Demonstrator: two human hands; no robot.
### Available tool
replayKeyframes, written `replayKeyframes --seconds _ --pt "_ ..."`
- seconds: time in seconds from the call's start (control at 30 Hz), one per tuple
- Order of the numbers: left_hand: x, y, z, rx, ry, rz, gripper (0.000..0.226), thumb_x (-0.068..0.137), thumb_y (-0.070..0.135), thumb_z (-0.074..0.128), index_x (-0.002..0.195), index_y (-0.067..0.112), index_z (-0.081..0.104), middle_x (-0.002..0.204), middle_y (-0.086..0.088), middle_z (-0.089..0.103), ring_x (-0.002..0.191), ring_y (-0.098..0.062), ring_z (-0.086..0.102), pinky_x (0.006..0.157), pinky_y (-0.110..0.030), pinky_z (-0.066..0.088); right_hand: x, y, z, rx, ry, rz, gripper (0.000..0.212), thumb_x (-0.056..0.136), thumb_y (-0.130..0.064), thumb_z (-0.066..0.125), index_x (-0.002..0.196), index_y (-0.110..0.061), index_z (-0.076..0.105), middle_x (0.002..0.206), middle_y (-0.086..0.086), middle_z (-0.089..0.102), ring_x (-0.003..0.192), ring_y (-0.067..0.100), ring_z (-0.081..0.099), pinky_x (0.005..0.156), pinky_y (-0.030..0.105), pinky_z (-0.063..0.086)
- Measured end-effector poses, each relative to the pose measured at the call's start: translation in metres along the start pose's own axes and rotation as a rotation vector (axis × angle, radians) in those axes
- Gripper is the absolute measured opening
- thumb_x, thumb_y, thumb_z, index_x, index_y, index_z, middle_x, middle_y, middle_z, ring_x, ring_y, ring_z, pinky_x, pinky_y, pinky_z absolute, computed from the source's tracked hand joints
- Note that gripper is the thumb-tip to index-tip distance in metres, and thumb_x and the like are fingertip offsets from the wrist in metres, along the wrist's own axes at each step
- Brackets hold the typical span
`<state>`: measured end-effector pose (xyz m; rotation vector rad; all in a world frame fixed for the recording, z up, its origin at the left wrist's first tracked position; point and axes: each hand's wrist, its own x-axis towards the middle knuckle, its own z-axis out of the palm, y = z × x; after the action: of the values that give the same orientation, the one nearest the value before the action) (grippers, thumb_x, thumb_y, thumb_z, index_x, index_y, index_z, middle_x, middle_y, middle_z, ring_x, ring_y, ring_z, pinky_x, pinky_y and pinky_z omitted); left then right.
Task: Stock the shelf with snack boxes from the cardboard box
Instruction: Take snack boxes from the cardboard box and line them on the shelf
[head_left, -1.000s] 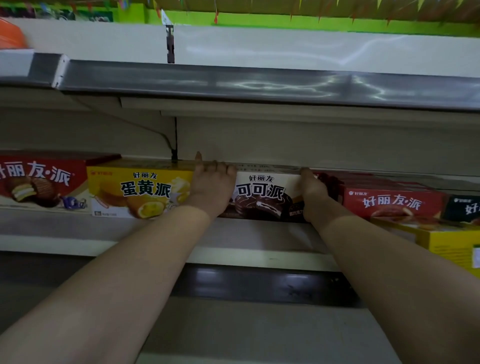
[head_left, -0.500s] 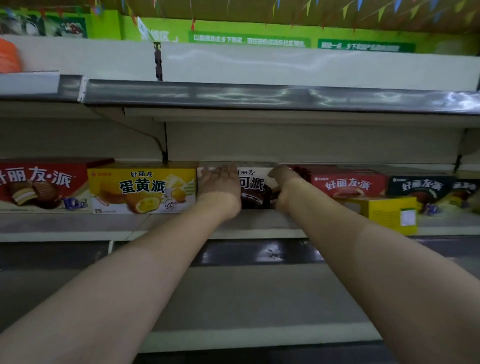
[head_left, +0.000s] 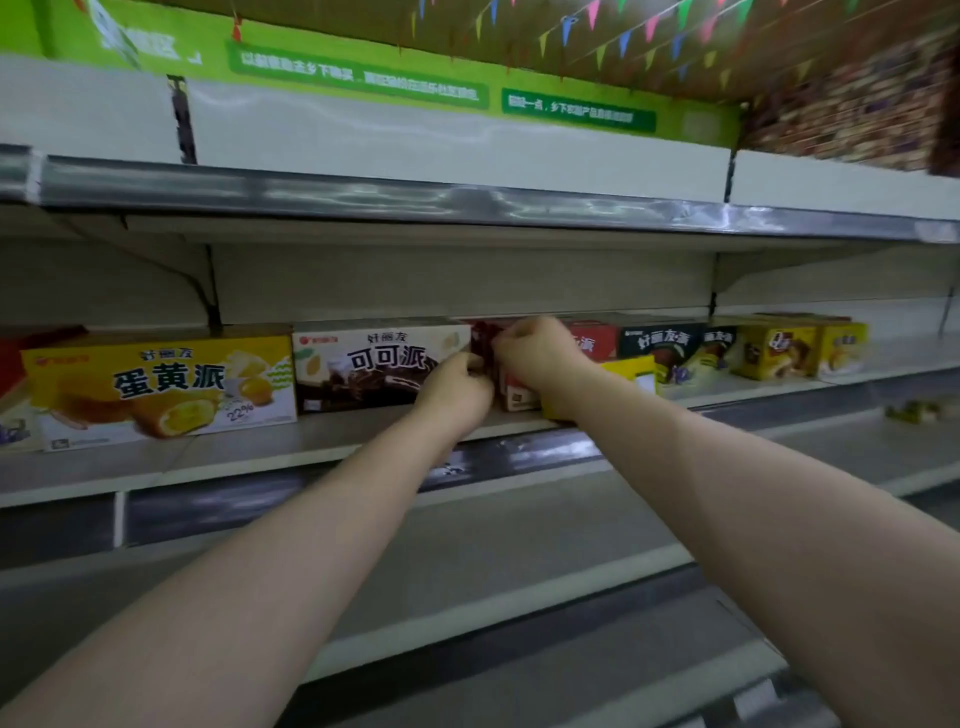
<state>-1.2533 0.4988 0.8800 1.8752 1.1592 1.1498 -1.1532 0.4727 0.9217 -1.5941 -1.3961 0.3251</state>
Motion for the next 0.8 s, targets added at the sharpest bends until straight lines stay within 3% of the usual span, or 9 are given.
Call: replayKeyframes --seconds 0.07,0.13,0.2,0.27,0.33,0.43,0.53,0.63,0.8 --pt "-0.006 0.010 0.010 -0.049 -0.015 -0.032 0.042 0.082 0.023 0.056 0.124 0.015 0.060 0.122 -0.001 0.062 0.112 -0.020 0.056 0.102 -0.037 0.044 0.004 0.012 -0.029 -0.077 0.144 -0.051 0.019 0.090 -0.016 0.051 0.078 -0.013 0.065 0.077 0.009 0.061 0.076 0.023 0.054 0.068 0.030 0.043" --pt "-0.006 0.017 0.024 -0.071 -0.028 -0.059 0.034 0.091 0.016 0.057 0.125 0.016 0.056 0.115 0.000 0.060 0.102 -0.016 0.056 0.092 -0.028 0.044 0.016 0.035 -0.059 -0.124 0.257 -0.021 0.016 0.089 -0.023 0.054 0.096 -0.016 0.066 0.095 0.009 0.064 0.091 0.024 0.058 0.076 0.030 0.046" --pt "-0.004 0.025 0.040 -0.109 -0.036 -0.086 0.019 0.094 0.017 0.055 0.113 0.019 0.054 0.097 0.005 0.057 0.086 -0.010 0.053 0.078 -0.027 0.042 0.031 0.066 -0.085 -0.227 0.296 0.126 0.040 0.088 -0.039 0.058 0.119 -0.013 0.059 0.117 0.013 0.060 0.110 0.031 0.054 0.090 0.037 0.047" --pt "0.000 0.035 0.058 -0.132 -0.035 -0.117 0.017 0.095 0.024 0.055 0.109 0.015 0.057 0.101 0.001 0.060 0.092 -0.014 0.056 0.083 -0.029 0.047 0.039 0.094 -0.102 -0.160 0.229 0.282 0.060 0.086 -0.052 0.058 0.126 -0.007 0.053 0.110 0.012 0.057 0.098 0.029 0.056 0.085 0.037 0.049" --pt "0.004 0.047 0.076 -0.117 -0.031 -0.149 0.021 0.095 0.030 0.054 0.109 0.015 0.061 0.118 -0.007 0.062 0.109 -0.023 0.057 0.098 -0.036 0.046 0.045 0.114 -0.111 0.119 0.059 0.330 0.051 0.094 -0.044 0.052 0.125 -0.004 0.052 0.097 0.008 0.055 0.086 0.021 0.054 0.080 0.033 0.048" --pt "0.010 0.058 0.104 -0.013 0.006 -0.205 0.045 0.100 0.038 0.046 0.132 0.007 0.052 0.135 -0.012 0.054 0.123 -0.030 0.050 0.104 -0.033 0.039 0.051 0.129 -0.116 0.280 -0.157 0.347 0.028 0.101 -0.036 0.043 0.113 -0.012 0.048 0.116 0.010 0.057 0.115 0.029 0.054 0.101 0.040 0.043" --pt "0.011 0.066 0.125 0.100 0.058 -0.261 0.056 0.103 0.044 0.034 0.140 0.003 0.044 0.145 -0.016 0.045 0.133 -0.031 0.042 0.104 -0.031 0.035 0.061 0.135 -0.110 0.258 -0.233 0.302 0.038 0.099 -0.041 0.045 0.116 -0.008 0.050 0.119 0.013 0.058 0.117 0.034 0.054 0.105 0.045 0.042" --pt "0.008 0.070 0.136 0.081 0.195 -0.275 0.058 0.101 0.051 0.032 0.136 0.007 0.048 0.137 -0.015 0.052 0.124 -0.032 0.049 0.102 -0.035 0.040 0.066 0.139 -0.106 0.300 -0.221 0.264 0.051 0.095 -0.046 0.048 0.125 -0.005 0.052 0.115 0.014 0.058 0.107 0.033 0.056 0.099 0.044 0.046" --pt "-0.026 0.075 0.149 -0.268 0.423 -0.104 0.027 0.096 0.034 0.050 0.124 0.034 0.052 0.124 0.002 0.059 0.111 -0.024 0.056 0.097 -0.048 0.048 0.027 0.153 -0.125 0.700 -0.227 0.164 0.021 0.095 -0.040 0.053 0.110 -0.025 0.053 0.107 0.007 0.059 0.097 0.029 0.058 0.081 0.038 0.053"
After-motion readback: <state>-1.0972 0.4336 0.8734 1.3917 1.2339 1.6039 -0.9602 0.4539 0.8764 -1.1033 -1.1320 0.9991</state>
